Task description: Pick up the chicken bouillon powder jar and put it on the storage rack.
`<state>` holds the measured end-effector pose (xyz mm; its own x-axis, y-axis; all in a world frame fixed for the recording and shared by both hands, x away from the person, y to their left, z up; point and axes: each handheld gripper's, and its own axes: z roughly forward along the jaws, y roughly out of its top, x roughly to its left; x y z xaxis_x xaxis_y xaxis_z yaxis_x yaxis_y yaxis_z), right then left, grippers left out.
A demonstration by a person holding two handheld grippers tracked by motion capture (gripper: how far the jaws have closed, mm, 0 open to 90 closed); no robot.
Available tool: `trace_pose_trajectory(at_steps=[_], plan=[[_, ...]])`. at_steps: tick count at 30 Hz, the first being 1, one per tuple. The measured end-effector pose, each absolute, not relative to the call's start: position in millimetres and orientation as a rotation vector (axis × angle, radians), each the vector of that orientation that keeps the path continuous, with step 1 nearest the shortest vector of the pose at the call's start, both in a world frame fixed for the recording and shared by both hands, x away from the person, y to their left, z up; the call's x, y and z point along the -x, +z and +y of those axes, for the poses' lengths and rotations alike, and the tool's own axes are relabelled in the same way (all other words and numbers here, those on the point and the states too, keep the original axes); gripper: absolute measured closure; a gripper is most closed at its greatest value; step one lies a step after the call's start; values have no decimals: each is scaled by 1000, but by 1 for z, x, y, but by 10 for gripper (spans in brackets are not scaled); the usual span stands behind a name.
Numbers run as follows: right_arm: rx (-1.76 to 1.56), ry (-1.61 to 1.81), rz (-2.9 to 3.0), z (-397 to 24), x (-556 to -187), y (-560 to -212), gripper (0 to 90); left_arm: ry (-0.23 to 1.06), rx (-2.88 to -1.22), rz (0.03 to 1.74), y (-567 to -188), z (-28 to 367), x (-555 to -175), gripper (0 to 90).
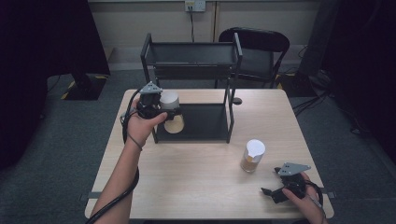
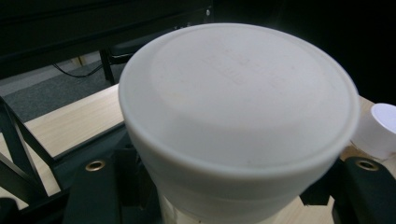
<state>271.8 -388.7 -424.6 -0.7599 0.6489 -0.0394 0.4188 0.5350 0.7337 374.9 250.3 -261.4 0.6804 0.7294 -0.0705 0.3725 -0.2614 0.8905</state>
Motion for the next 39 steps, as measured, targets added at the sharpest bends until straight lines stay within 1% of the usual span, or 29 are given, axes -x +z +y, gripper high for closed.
trace_pose_trajectory(at_steps=[14, 26, 39], plan=[[-887, 1059, 2469, -389, -272, -425, 0, 463, -1889, 850, -232, 247, -384, 349], [-887, 1060, 2468, -389, -272, -425, 0, 442, -1873, 831, -211, 246, -394, 349], [-888, 1060, 2468, -389, -272, -425, 0, 473, -1875, 826, -182, 244, -397, 349]])
